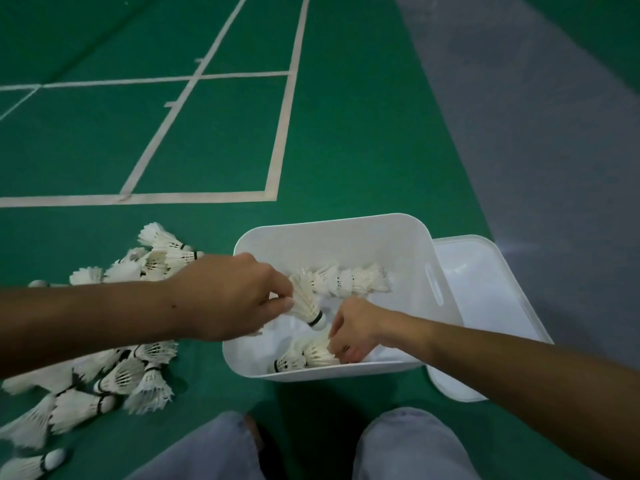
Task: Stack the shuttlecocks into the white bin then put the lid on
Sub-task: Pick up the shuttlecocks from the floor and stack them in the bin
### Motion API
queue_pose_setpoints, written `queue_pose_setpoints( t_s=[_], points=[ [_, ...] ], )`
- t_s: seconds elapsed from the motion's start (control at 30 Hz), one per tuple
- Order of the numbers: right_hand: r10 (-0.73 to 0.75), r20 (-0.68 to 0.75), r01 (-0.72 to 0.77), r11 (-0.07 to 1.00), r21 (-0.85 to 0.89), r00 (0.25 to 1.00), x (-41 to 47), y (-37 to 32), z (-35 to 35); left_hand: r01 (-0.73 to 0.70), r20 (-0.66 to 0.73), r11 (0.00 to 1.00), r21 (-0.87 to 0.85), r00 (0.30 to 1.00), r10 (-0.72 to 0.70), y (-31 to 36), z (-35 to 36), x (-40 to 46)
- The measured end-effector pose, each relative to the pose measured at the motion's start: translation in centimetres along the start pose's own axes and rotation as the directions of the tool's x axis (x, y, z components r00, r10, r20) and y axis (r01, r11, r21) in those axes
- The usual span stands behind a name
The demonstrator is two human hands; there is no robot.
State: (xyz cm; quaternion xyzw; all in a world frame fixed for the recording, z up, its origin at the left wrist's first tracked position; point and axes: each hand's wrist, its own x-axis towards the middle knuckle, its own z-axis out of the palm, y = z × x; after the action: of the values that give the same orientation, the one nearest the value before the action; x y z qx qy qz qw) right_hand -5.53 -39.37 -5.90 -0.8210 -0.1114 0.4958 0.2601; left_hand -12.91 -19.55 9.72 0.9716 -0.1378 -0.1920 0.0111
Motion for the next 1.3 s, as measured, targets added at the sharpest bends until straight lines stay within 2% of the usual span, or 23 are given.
queue_pose_setpoints(
  t_s=[0.17,0.23,0.3,0.4,0.47,0.5,0.6,0.77,0.93,1.03,1.17,1.3],
  points=[
    [0.055,0.084,-0.063,0.994,0.093,0.995,1.1,0.5,0.1,-0.073,0.025,0.981,0.177,0.997,0.07,-0.2,3.5,2.7],
    [0.049,0.137,-0.055,0.998,0.035,0.989,0.9,0.6,-0.8,-0.083,0.084,0.98,0.181,0.994,0.068,-1.3,4.3,3.7],
    [0.009,0.127,0.004,0.995,-0.1,0.992,0.3,0.6,-2.2,-0.108,0.124,0.98,0.168,0.988,0.088,-2.4,4.9,4.6],
    [-0.149,-0.086,0.125,0.963,-0.237,0.985,-0.4,0.4,-4.2,-0.168,0.123,0.966,0.195,0.982,0.146,-3.1,5.1,5.7],
    [-0.315,-0.235,0.256,0.934,-0.25,0.919,-1.2,-0.2,-4.7,-0.192,0.11,0.965,0.176,0.978,0.175,-3.5,5.0,6.2],
    [-0.402,-0.263,0.333,0.903,-0.27,0.877,-1.7,-0.6,-4.8,-0.206,0.114,0.965,0.161,0.975,0.189,-3.5,4.9,6.4],
    [-0.545,-0.211,0.461,0.819,-0.341,0.812,-2.7,-1.5,-4.2,-0.229,0.112,0.967,0.115,0.97,0.217,-3.4,4.7,6.7],
    [-0.625,-0.178,0.478,0.724,-0.497,0.76,-2.7,-1.8,-3.2,-0.227,0.084,0.972,0.058,0.971,0.222,-2.9,4.6,6.6],
    [-0.624,-0.158,0.451,0.695,-0.56,0.765,-4.0,-1.4,-4.9,-0.162,-0.015,0.984,-0.07,0.987,0.161,-2.5,4.3,6.8],
    [-0.511,-0.204,0.331,0.763,-0.555,0.835,-4.5,-0.3,-5.7,-0.157,-0.021,0.977,-0.144,0.988,0.155,-2.7,4.6,7.2],
    [-0.343,-0.241,0.13,0.777,-0.616,0.908,-3.6,1.2,-5.1,-0.178,-0.013,0.965,-0.193,0.984,0.179,-2.5,5.4,7.7],
    [-0.251,-0.174,0.101,0.795,-0.598,0.952,-1.7,1.8,-3.6,-0.165,-0.003,0.959,-0.23,0.986,0.169,-2.1,6.0,8.6]
  ],
)
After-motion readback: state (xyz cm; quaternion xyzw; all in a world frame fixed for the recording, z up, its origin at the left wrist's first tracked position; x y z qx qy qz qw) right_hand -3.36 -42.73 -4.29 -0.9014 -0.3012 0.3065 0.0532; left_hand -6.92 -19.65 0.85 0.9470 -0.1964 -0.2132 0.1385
